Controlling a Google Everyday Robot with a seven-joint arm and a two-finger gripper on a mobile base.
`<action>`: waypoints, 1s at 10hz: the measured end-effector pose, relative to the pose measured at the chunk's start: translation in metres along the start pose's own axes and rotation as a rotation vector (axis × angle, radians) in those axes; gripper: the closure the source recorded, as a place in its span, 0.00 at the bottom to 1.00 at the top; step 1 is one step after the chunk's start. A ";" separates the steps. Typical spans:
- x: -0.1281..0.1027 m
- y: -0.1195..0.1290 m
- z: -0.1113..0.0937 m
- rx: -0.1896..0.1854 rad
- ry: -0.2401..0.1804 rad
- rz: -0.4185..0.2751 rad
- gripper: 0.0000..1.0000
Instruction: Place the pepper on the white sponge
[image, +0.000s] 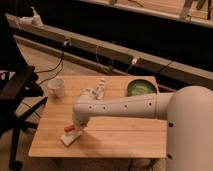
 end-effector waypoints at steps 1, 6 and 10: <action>-0.006 -0.003 0.001 0.000 -0.033 -0.009 1.00; -0.020 -0.005 0.012 -0.039 -0.155 -0.013 0.92; -0.020 0.014 0.007 -0.080 -0.144 0.022 0.72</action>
